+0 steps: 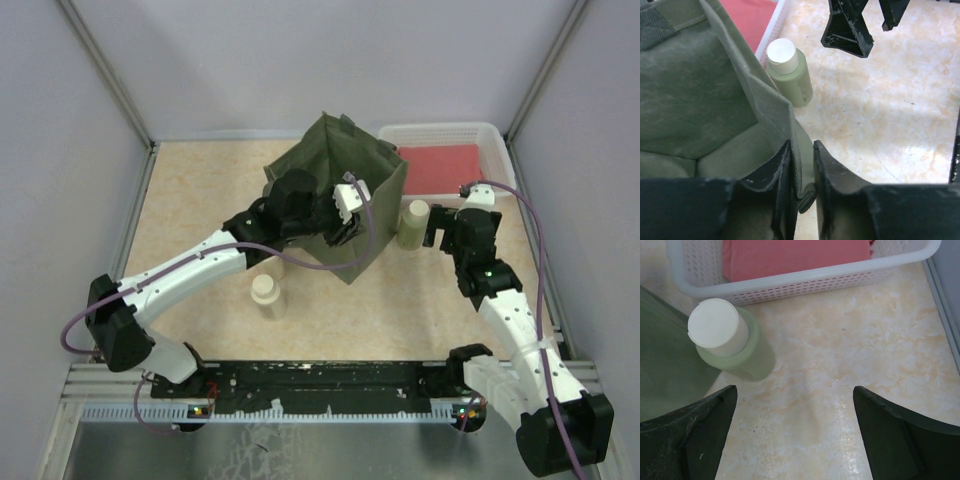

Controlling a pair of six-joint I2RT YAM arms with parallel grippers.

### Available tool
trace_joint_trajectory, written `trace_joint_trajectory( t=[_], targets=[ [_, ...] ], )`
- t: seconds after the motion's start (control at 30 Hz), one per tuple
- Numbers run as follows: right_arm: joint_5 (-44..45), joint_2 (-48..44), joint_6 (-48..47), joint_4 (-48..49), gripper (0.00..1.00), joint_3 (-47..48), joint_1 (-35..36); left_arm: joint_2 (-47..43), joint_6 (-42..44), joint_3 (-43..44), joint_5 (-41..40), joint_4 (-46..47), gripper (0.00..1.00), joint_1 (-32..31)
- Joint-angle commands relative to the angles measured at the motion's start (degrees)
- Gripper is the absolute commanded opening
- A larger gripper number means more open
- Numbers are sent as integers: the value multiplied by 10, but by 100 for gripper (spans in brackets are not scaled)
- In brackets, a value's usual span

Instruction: Place the personal care products into the canvas bag

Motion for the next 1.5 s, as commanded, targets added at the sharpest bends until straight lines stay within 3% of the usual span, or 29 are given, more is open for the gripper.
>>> trace_joint_trajectory(
  t=[0.0,0.07,0.27,0.57,0.73,0.9,1.23,1.47],
  targets=[
    [-2,-5,-1,16,99,24,3,-29,-5,-16,-13,17,84,-5],
    [-13,4,4,18,99,30,2,-40,-6,-18,-18,16,99,-4],
    [-84,36,26,37,99,47,2,-90,-26,-13,-100,18,100,-4],
    [-95,104,36,67,99,80,3,-130,-76,78,-380,-63,100,22],
    [-87,153,42,67,99,96,3,-93,-121,134,-293,-110,100,155],
    [-95,181,40,75,99,102,4,-29,-118,168,-239,-113,100,225],
    [-85,224,27,75,99,118,4,44,-110,182,-96,-76,100,254],
    [-72,266,27,80,99,137,4,86,-104,196,-67,-99,100,256]
  ],
)
